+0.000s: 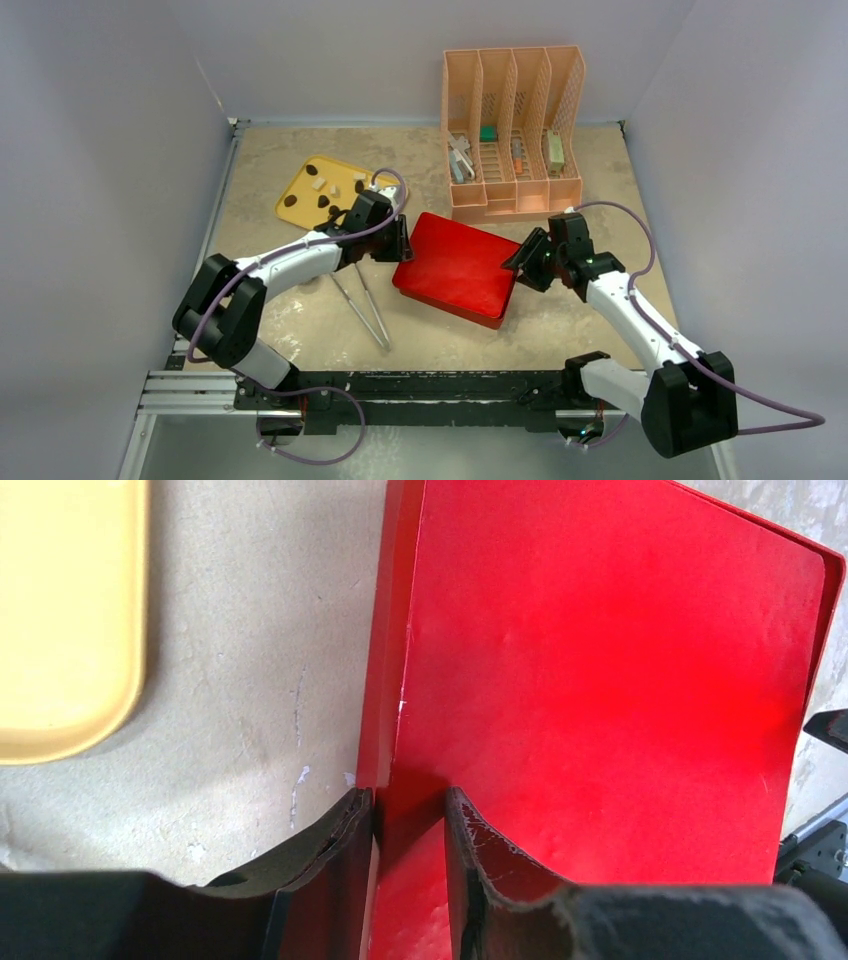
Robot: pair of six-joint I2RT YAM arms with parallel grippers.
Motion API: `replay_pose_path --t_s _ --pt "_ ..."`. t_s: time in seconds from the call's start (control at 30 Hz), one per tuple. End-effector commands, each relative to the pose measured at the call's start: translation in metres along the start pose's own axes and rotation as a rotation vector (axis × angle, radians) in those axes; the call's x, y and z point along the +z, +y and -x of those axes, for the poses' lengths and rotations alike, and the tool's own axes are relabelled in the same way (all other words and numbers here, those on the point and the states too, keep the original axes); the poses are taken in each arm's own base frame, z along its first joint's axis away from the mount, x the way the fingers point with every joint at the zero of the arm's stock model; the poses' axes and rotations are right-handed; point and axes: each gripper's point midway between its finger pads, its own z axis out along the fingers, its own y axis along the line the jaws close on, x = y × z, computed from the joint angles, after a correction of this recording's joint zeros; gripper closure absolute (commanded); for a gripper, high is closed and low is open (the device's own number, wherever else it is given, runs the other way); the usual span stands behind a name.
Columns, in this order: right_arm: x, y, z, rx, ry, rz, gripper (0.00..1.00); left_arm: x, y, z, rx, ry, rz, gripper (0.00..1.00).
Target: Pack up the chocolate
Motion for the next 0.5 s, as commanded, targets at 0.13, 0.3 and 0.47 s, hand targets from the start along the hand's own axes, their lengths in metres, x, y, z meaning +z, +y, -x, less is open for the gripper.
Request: replay_pose_path --t_s 0.13,0.3,0.47 --pt "-0.006 0.025 0.007 0.017 -0.012 0.101 0.46 -0.008 0.029 -0.013 0.012 0.012 0.13 0.75" --pt "0.001 0.025 0.006 0.016 0.003 0.1 0.47 -0.007 0.032 -0.013 0.005 0.016 0.141 0.76" --pt "0.008 0.022 0.006 0.016 0.01 0.074 0.46 -0.008 0.038 -0.017 -0.004 0.023 0.163 0.76"
